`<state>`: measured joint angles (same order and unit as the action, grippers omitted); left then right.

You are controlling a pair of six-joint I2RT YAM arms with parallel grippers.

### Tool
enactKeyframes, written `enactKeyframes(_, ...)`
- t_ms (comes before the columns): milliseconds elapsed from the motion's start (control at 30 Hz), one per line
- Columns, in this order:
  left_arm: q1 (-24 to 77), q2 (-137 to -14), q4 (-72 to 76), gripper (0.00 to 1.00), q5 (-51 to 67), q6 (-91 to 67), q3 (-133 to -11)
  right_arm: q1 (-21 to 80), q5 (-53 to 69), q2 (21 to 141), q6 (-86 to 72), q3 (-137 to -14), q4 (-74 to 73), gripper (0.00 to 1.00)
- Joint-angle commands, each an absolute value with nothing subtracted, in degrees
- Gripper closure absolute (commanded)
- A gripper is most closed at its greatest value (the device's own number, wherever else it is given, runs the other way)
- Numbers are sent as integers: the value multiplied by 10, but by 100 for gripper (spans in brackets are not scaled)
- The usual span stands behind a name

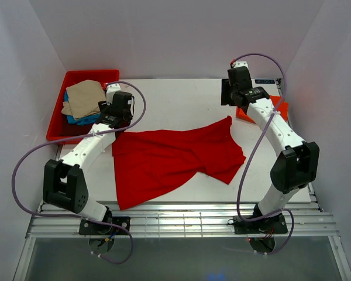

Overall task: Fold and stack the t-shirts
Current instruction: Flatten the tshirt out

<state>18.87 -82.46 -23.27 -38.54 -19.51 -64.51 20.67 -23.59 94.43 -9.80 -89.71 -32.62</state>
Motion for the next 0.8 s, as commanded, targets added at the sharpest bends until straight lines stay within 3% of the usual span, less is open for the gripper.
enactKeyframes(0,178,-868,-204,27,-399,-182,-700,194,-217,980,-74,-954,-312,32)
enactKeyframes(33,178,-874,-209,27,-389,-185,-700,194,-214,978,-76,-957,-324,32)
enactKeyframes(67,178,-869,-218,27,-370,-197,-694,195,-195,957,-81,-939,-324,24)
enactKeyframes(133,179,-849,-219,27,-343,-204,-654,195,-167,924,-83,-897,-303,23)
enactKeyframes(233,179,-800,-227,40,-308,-215,-606,198,-111,862,-98,-808,-286,23)
enactKeyframes(300,180,-790,-251,80,-308,-225,-568,199,-95,845,-106,-764,-293,25)
enactKeyframes(333,179,-793,-260,92,-318,-230,-557,200,-90,834,-113,-753,-306,25)
enactKeyframes(367,178,-797,-267,99,-338,-235,-534,201,-79,831,-117,-745,-311,26)
enactKeyframes(433,178,-813,-269,94,-354,-241,-513,206,-70,820,-122,-720,-318,26)
enactKeyframes(600,152,-852,-242,55,-322,-242,-492,210,-51,805,-130,-688,-323,26)
enactKeyframes(767,89,-902,-197,50,-252,-227,-491,212,-41,803,-140,-652,-323,27)
